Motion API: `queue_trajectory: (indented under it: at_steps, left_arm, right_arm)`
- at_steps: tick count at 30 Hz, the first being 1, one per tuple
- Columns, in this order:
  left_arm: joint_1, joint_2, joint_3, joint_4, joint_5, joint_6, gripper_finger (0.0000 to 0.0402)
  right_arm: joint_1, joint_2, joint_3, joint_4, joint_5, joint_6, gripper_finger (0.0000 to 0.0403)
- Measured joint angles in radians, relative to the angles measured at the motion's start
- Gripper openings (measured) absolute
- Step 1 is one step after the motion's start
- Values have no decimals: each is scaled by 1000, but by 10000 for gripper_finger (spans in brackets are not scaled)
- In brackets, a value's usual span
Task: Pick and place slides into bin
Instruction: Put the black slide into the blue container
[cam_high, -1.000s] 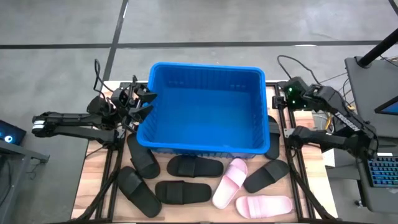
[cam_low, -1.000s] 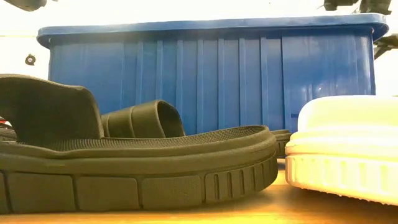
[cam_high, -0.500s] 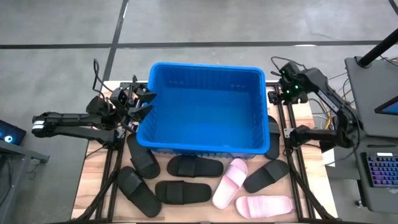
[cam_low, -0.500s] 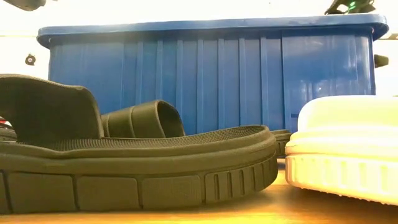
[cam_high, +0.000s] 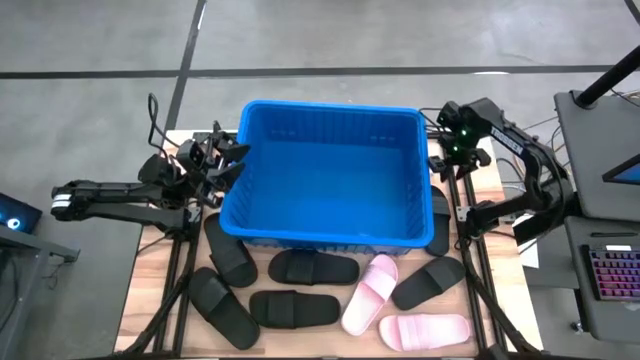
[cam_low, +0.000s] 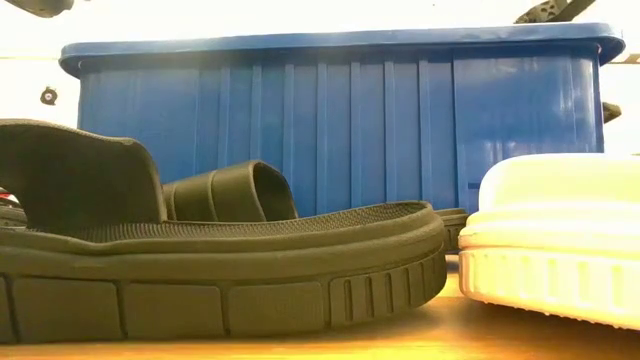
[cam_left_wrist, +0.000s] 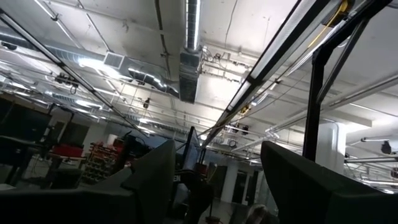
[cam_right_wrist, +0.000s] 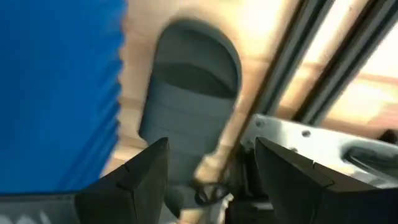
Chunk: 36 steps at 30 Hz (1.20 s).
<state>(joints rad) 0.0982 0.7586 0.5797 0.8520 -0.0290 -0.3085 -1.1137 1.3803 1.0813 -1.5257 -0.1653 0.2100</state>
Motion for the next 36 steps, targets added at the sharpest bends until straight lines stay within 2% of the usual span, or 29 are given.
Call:
queue_trajectory:
  at_steps: [7, 13, 17, 24, 29, 36]
  left_arm:
    - [0, 5, 0, -4, -33, 5, 223]
    - [0, 8, 0, -3, -33, 5, 223]
    - [0, 5, 0, 1, -35, 3, 223]
    - [-1, 9, 0, -1, -59, 2, 223]
    - [0, 16, 0, 0, -82, 2, 223]
    - [0, 17, 0, 1, -93, 1, 223]
  right_arm:
    - [0, -37, -3, 159, 44, 133, 226]
    - [-16, -103, -7, 137, 241, 158, 226]
    - [-37, -169, -14, 84, 265, 192, 226]
    - [-45, -254, -104, 95, 217, 254, 226]
    - [-45, -254, -201, 138, 131, 276, 226]
    - [-45, -233, -316, 238, 95, 299, 226]
